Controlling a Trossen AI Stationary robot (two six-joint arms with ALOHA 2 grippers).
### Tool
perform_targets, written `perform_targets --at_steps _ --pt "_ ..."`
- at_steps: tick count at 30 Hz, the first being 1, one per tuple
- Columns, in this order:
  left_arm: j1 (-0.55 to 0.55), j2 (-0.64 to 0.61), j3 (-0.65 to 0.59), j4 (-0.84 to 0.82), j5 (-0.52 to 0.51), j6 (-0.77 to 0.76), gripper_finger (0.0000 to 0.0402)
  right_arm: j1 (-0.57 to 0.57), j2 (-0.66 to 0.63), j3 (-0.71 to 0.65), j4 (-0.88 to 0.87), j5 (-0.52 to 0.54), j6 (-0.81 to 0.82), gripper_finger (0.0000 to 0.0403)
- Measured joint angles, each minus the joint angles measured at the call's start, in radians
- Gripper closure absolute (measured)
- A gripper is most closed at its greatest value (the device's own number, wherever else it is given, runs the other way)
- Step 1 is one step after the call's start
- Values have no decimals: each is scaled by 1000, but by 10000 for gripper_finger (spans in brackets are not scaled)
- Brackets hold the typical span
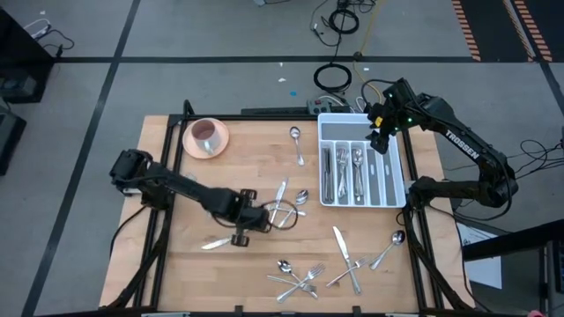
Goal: Sort silverware
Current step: Put the silver knife into the white cutlery tray
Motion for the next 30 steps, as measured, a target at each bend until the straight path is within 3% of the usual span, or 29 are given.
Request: perform_targets --at_steps 4,6,10,15,20,30 --pt "50 -2 14 10 243 -358 366 0 0 0 1 -2 -15 201" --pt "59 -2 14 10 290 -533 341 0 0 0 3 -2 -15 197" --pt "33 -2 14 -23 282 -740 291 0 0 0 16 -3 -17 188" --pt "-27 3 -7 -20 161 -955 237 0 0 0 33 -49 -30 184" --pt "-89 3 -35 -16 137 -971 212 0 0 0 63 -80 -37 183" --pt "-118 7 -52 -94 158 -705 209 0 0 0 72 -81 -26 183"
